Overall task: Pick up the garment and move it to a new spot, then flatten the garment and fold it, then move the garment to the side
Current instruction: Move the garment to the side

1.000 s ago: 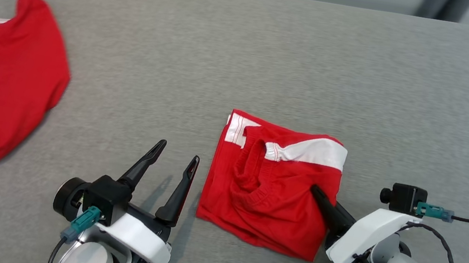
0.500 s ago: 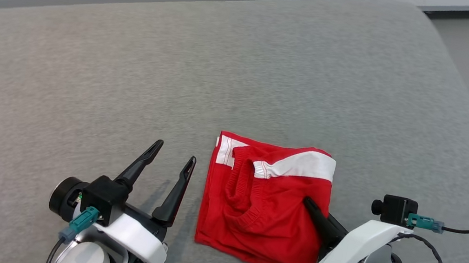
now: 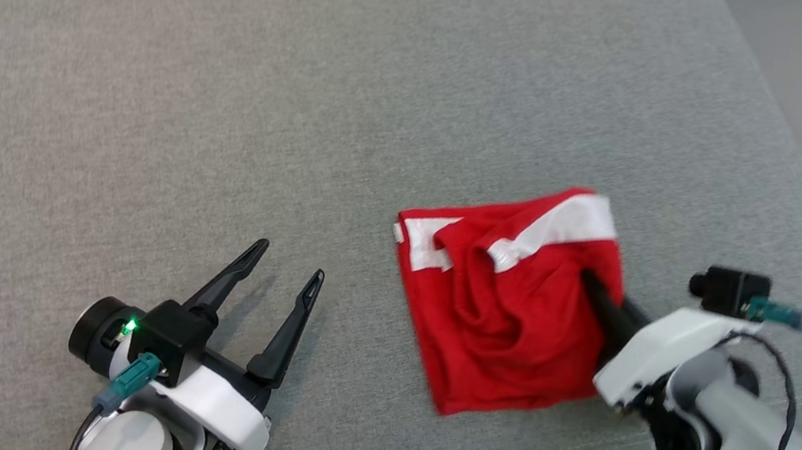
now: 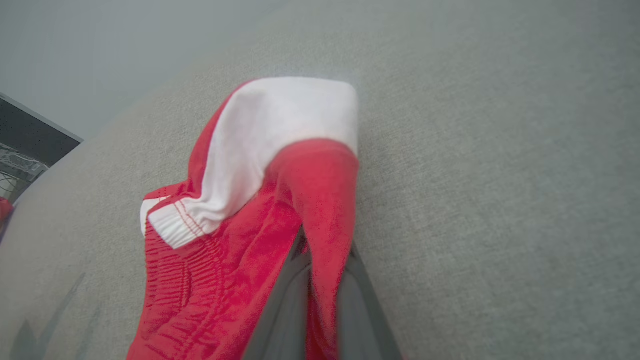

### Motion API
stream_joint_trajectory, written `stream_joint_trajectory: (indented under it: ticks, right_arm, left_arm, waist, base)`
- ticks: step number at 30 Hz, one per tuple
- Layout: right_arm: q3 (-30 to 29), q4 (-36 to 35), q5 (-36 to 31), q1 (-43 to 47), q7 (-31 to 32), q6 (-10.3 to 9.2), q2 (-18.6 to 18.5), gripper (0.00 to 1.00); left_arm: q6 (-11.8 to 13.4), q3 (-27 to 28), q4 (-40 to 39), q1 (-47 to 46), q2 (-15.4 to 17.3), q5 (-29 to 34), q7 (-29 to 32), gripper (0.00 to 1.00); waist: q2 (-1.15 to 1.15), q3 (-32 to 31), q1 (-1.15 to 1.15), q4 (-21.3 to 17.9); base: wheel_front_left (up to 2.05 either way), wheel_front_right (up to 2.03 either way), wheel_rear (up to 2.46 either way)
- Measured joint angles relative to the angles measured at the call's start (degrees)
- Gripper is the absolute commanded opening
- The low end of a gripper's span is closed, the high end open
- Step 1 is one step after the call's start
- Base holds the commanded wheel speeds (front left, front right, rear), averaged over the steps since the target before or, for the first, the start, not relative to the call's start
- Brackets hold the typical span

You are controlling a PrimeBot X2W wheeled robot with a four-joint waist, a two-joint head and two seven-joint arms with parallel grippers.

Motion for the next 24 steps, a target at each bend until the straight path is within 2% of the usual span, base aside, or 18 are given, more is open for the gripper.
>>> stream_joint_trajectory:
  ticks: [6, 13, 24]
  right_arm:
    - [-2.9, 9.1, -2.7, -8.1, -0.9, 0.00, 0.1, 0.00]
    - [-5.9, 16.5, -4.3, -13.8, -1.0, 0.01, -0.4, 0.00]
    - [-11.7, 26.7, -6.6, -17.2, -1.4, 0.02, -3.9, 0.00]
  left_arm:
    - [0.0, -1.0, -0.4, -2.6, 1.7, 0.0, 0.0, 1.00]
    - [0.0, -1.9, -0.9, -3.4, 2.3, 0.0, 0.0, 1.00]
    - [0.0, -2.7, -1.4, -4.3, 2.6, 0.0, 0.0, 1.00]
  waist:
    - [0.00, 4.3, 0.00, 2.6]
    - [0.00, 7.4, 0.00, 6.2]
    - [0.00, 8.9, 0.00, 9.7]
  base:
    - [0.00, 0.00, 0.00]
    - [0.00, 0.00, 0.00]
    - [0.00, 0.00, 0.00]
